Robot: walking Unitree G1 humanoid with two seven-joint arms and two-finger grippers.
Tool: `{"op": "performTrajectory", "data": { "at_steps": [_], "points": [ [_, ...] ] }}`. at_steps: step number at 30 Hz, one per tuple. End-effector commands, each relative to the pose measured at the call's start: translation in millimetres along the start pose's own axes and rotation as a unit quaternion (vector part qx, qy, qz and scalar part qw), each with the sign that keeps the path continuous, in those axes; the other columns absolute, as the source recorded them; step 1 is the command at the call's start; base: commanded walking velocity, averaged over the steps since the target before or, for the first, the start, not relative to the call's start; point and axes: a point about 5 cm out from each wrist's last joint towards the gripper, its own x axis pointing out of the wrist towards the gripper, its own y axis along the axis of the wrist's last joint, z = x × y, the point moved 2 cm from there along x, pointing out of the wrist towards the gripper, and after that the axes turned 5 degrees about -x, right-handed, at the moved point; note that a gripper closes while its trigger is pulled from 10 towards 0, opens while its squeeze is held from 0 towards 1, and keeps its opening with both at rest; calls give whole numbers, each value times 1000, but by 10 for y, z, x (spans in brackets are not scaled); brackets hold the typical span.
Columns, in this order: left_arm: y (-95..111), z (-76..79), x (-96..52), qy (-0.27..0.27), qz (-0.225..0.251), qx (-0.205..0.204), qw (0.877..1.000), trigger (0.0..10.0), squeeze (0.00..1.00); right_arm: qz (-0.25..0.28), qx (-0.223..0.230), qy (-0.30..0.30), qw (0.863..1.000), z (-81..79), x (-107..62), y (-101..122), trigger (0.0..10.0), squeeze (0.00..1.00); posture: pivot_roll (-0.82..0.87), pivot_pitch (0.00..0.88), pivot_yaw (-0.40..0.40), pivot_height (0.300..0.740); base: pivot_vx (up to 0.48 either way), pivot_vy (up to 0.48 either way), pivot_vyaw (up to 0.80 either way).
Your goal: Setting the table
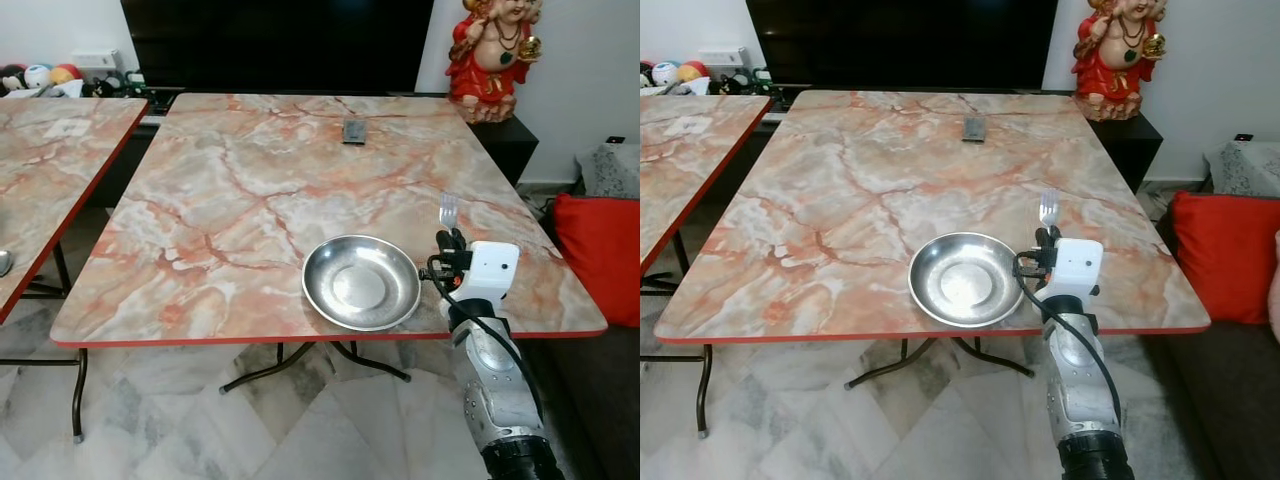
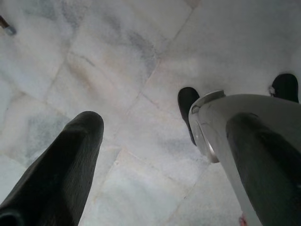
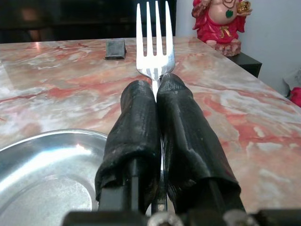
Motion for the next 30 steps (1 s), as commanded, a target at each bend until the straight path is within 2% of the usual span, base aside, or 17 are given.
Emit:
{"op": "performTrajectory", "data": {
  "at_steps": [1,13,20,27,30],
  "points": [
    [-86,-19,-21,-1,-18,5,1000,10000,0,-6,-3,3,1000,-19,-8,-20,10000,0,-5,107,-19,740,296,0,0],
    [-81,-8,-22,-3,-14,4,1000,10000,0,1,-1,-16,1000,55,54,36,10000,0,-7,109,-16,740,354,0,0],
    [-63,35,-13,-13,-12,12,1000,10000,0,5,-1,-33,999,104,68,59,10000,0,-6,111,-17,740,0,0,0],
    [-77,54,-17,-16,-12,15,1000,10000,0,5,-3,-65,998,233,16,69,10000,0,-10,115,-18,740,0,0,0],
    [-78,56,-17,-16,-12,16,1000,10000,0,-12,-15,-82,996,304,-32,46,10000,0,-11,117,-18,740,0,0,0]
  ]
}}
